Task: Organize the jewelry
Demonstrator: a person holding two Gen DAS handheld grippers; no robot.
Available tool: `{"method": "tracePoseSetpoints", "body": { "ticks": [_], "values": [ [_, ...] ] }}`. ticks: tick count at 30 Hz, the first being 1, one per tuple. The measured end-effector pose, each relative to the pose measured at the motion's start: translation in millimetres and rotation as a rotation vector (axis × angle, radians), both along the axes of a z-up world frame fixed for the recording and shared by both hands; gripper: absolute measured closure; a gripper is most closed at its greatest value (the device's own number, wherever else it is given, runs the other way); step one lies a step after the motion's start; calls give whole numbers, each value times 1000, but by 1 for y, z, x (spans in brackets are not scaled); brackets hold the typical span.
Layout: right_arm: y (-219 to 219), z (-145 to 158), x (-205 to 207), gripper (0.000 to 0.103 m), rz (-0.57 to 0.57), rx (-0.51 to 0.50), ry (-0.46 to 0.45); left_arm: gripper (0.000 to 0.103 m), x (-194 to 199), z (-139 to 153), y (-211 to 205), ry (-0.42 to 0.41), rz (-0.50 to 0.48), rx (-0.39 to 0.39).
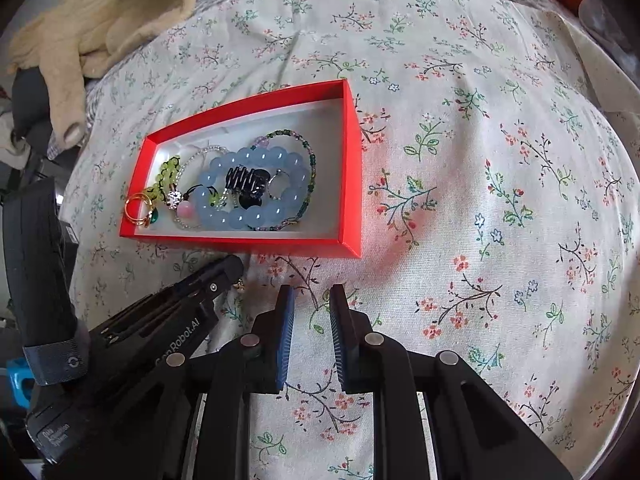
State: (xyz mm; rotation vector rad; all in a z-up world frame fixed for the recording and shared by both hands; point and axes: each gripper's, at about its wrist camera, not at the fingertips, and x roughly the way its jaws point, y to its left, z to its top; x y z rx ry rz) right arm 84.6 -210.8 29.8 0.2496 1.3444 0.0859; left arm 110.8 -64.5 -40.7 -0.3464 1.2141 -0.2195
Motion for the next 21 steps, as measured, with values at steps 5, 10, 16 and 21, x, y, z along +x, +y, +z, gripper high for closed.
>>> {"method": "tracePoseSetpoints", "body": {
  "ticks": [5, 10, 16, 21],
  "values": [
    [12, -1, 2, 83, 38, 36, -4, 97, -5, 9, 15, -19, -18, -8],
    [38, -11, 9, 83, 94, 48, 6, 98, -9, 16, 35, -26, -18, 15],
    [56, -33, 18, 83, 104, 30, 49, 98, -11, 16, 64, -23, -6, 28],
    [66, -40, 23, 85, 110, -5, 36, 98, -13, 14, 77, -13, -13, 33]
  ]
}}
